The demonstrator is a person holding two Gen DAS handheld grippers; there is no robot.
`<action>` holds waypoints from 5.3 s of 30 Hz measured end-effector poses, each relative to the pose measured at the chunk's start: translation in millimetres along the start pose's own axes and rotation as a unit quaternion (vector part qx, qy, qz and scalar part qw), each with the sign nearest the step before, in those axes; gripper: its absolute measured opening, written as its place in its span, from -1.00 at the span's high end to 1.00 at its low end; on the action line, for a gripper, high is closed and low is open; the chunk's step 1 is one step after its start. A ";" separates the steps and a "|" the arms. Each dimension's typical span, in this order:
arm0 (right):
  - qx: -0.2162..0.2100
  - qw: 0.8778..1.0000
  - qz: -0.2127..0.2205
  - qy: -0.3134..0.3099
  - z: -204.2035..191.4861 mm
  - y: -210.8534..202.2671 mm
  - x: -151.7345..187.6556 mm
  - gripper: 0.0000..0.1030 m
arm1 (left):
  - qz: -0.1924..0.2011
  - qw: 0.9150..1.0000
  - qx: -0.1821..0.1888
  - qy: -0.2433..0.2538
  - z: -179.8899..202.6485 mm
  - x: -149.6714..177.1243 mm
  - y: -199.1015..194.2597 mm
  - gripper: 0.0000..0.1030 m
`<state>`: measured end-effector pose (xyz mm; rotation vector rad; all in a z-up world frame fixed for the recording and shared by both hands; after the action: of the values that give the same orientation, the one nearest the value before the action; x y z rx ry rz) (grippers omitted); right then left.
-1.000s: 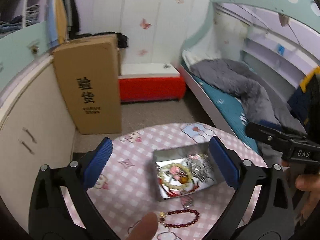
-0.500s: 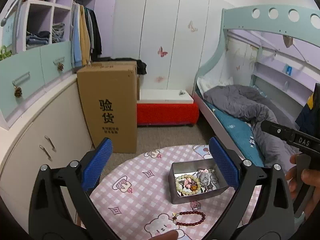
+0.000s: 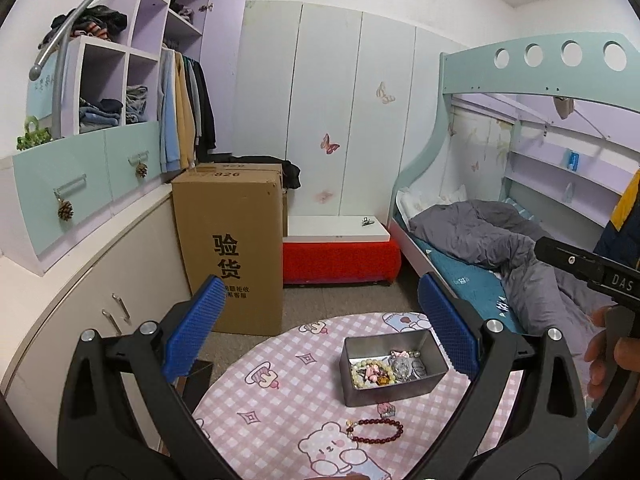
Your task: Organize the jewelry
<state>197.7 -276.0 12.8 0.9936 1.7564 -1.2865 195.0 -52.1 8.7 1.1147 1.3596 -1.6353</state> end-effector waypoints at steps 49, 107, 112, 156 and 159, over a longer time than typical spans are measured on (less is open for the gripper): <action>0.089 0.989 -0.116 -0.003 36.0 2.3 144.7 -0.85 | -0.271 0.961 0.011 0.056 21.5 243.8 135.6 -0.37; -0.073 0.990 -0.111 -0.037 -38.8 54.9 116.0 0.82 | -0.156 0.981 0.118 -0.001 11.4 122.8 51.7 0.84; -0.068 0.993 -0.077 -0.052 -32.4 44.4 75.7 0.82 | -0.118 0.985 0.127 0.015 23.2 80.1 46.2 0.84; -0.009 0.989 -0.113 0.090 31.6 85.8 35.4 -0.87 | -0.068 0.997 -0.016 0.034 13.7 7.4 68.9 -0.88; 0.001 0.992 -0.101 0.074 24.0 64.7 31.9 -0.87 | -0.049 0.998 -0.028 0.036 10.2 4.0 44.7 -0.88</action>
<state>244.3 -281.1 -46.9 0.9520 2.0116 -1.3692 232.8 -70.2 -10.3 1.0996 1.5179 -1.6296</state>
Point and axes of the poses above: each gripper's, at about its wrist camera, not at the fingertips, and y roughly the way its jaws point, z to its right, x to its underside, the point moved 8 cm from there along y, roughly the way its jaws point, and after that the axes turned 1 degree about -y, right-handed, at the moved point
